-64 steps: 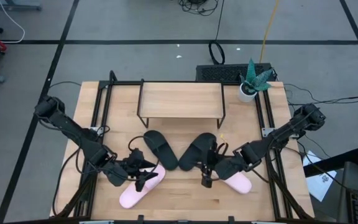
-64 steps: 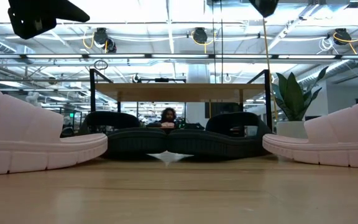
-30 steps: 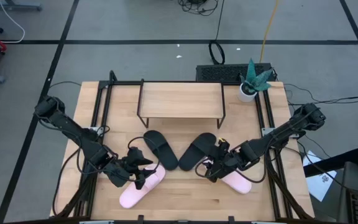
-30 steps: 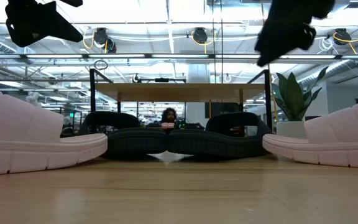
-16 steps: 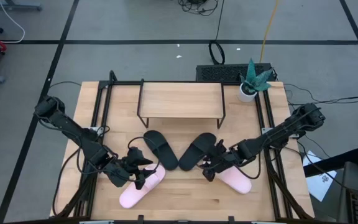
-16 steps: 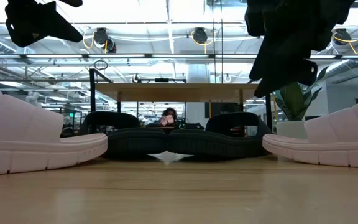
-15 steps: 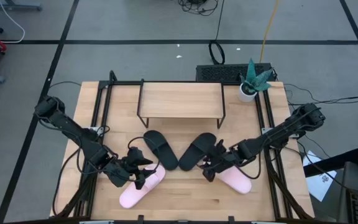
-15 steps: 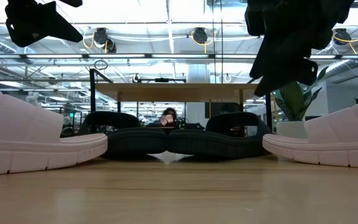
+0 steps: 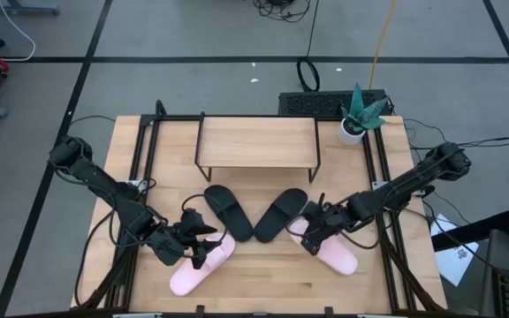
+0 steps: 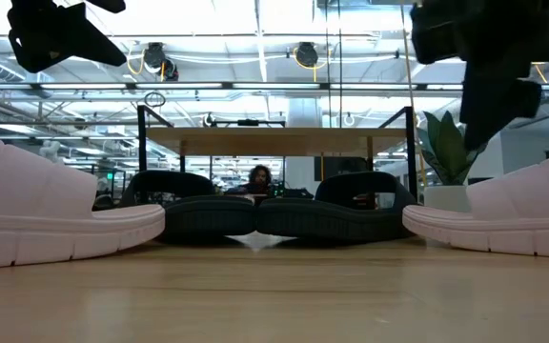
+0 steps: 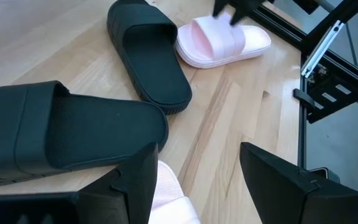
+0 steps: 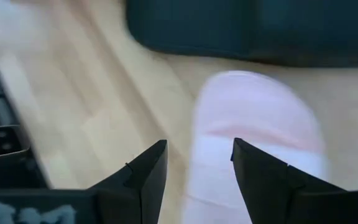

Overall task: Pick and place slides into the shelf
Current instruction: Put the right black slipper on the shelf

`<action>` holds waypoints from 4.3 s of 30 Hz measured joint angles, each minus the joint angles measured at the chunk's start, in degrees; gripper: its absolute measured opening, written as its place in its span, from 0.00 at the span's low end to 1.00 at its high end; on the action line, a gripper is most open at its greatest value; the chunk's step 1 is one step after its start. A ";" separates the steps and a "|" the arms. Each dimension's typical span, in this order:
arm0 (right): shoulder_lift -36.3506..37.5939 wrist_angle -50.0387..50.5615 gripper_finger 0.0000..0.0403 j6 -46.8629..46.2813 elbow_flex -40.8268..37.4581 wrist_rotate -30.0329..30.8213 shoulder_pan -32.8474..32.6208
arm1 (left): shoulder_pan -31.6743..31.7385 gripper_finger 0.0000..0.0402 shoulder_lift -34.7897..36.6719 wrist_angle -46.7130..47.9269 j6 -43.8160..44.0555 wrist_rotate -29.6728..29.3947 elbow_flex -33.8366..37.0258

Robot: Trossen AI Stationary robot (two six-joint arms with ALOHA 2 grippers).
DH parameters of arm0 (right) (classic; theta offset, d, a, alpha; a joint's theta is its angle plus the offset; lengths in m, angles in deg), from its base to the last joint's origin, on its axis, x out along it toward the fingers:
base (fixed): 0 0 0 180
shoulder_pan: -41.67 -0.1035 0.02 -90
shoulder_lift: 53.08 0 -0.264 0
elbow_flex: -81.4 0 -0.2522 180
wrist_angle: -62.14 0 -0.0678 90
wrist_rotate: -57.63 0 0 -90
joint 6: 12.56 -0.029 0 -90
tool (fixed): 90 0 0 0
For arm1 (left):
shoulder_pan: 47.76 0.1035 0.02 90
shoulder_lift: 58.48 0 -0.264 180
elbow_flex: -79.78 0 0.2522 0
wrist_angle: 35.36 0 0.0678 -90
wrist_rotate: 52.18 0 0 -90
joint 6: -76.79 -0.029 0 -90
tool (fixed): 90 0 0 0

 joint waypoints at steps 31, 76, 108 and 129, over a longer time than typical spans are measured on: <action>0.33 3.82 0.42 20.71 0.04 13.15 9.56 | 0.00 0.56 0.00 0.89 0.48 0.07 0.00; 1.19 -25.69 0.42 23.13 -16.72 -4.66 22.24 | 0.81 0.56 0.00 1.15 0.43 -0.44 -0.01; 1.14 -31.12 0.42 23.05 -19.09 -14.02 28.07 | 1.18 0.56 0.01 1.40 0.19 -0.51 -0.02; -1.01 -42.61 0.41 17.55 -22.16 -15.97 23.72 | 1.25 0.56 0.01 1.64 0.13 -1.51 -0.02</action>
